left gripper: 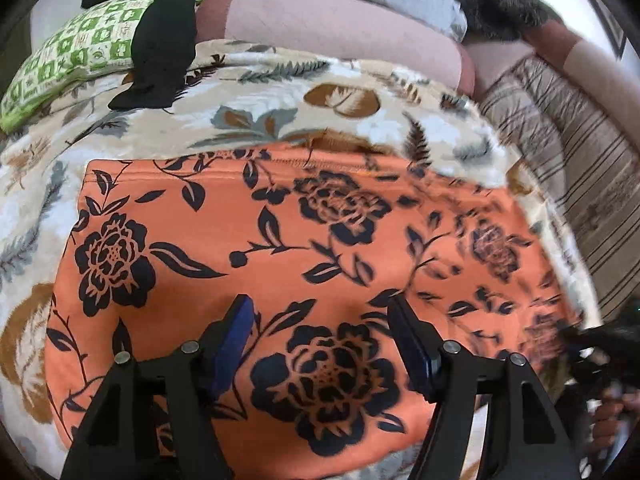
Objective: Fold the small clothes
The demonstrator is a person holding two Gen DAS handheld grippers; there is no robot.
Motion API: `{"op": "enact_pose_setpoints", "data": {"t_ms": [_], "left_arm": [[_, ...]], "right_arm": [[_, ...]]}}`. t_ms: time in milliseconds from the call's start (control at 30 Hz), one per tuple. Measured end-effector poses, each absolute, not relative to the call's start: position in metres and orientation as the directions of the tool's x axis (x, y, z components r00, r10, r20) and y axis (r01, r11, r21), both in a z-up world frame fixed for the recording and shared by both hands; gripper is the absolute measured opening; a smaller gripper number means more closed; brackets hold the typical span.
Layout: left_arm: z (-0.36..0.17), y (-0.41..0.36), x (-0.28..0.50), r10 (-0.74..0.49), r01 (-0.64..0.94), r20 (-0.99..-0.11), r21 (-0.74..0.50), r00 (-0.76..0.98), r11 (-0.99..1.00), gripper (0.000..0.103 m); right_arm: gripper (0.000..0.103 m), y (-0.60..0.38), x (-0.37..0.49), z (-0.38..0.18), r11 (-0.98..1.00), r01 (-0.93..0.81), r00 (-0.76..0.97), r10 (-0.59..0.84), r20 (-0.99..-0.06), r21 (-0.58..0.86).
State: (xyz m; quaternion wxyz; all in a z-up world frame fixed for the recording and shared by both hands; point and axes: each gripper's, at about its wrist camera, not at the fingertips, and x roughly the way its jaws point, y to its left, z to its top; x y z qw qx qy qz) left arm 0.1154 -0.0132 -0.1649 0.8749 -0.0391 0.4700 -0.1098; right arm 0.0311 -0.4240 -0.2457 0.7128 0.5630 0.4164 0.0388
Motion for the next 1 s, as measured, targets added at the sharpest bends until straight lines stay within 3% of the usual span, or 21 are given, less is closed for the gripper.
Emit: {"op": "enact_pose_setpoints", "data": {"t_ms": [133,167,267,333,500,567,700,767,800,833,900,1000], "left_arm": [[-0.164,-0.012,0.114,-0.217,0.167,-0.816,-0.149,0.537,0.975,0.07],[-0.162,-0.011,0.115,-0.211,0.162,-0.816,-0.146,0.538,0.976,0.07],[-0.153,-0.005,0.116,-0.223,0.156,-0.795,-0.162,0.564,0.974,0.07],[-0.156,-0.003,0.12,-0.217,0.157,-0.796,-0.154,0.565,0.976,0.07],[-0.179,-0.001,0.129,-0.193,0.134,-0.822,-0.143,0.536,0.981,0.07],[-0.18,-0.006,0.128,-0.173,0.152,-0.824,-0.107,0.54,0.983,0.07],[-0.18,-0.003,0.129,-0.185,0.148,-0.826,-0.125,0.533,0.981,0.07],[-0.181,-0.001,0.13,-0.194,0.149,-0.825,-0.134,0.532,0.98,0.07],[-0.182,-0.001,0.13,-0.196,0.154,-0.824,-0.134,0.532,0.979,0.07],[-0.182,-0.001,0.13,-0.199,0.163,-0.822,-0.131,0.534,0.978,0.07],[-0.184,-0.001,0.13,-0.203,0.175,-0.818,-0.126,0.539,0.976,0.07],[-0.183,-0.003,0.129,-0.195,0.188,-0.819,-0.108,0.539,0.976,0.071]], "right_arm": [[0.013,-0.427,0.022,-0.234,0.465,0.402,0.652,0.459,-0.603,0.789],[0.017,-0.425,0.024,-0.242,0.496,0.424,0.607,0.466,-0.644,0.758],[0.029,-0.421,0.024,-0.244,0.526,0.388,0.56,0.519,-0.646,0.757],[0.072,-0.424,0.025,-0.223,0.609,0.338,0.546,0.494,-0.677,0.717],[0.075,-0.438,0.067,-0.177,0.699,0.206,0.612,0.454,-0.648,0.685],[0.075,-0.435,0.109,-0.178,0.691,0.15,0.572,0.522,-0.632,0.707],[0.075,-0.433,0.186,-0.205,0.727,0.151,0.517,0.519,-0.681,0.67],[0.07,-0.441,0.206,-0.225,0.658,0.189,0.494,0.578,-0.649,0.729],[0.022,-0.444,0.21,-0.227,0.648,0.201,0.502,0.576,-0.645,0.735],[0.011,-0.448,0.21,-0.225,0.626,0.217,0.518,0.576,-0.632,0.749],[0.01,-0.451,0.204,-0.222,0.637,0.217,0.572,0.531,-0.625,0.74],[0.01,-0.464,0.2,-0.26,0.522,0.315,0.557,0.574,-0.6,0.793]]}}
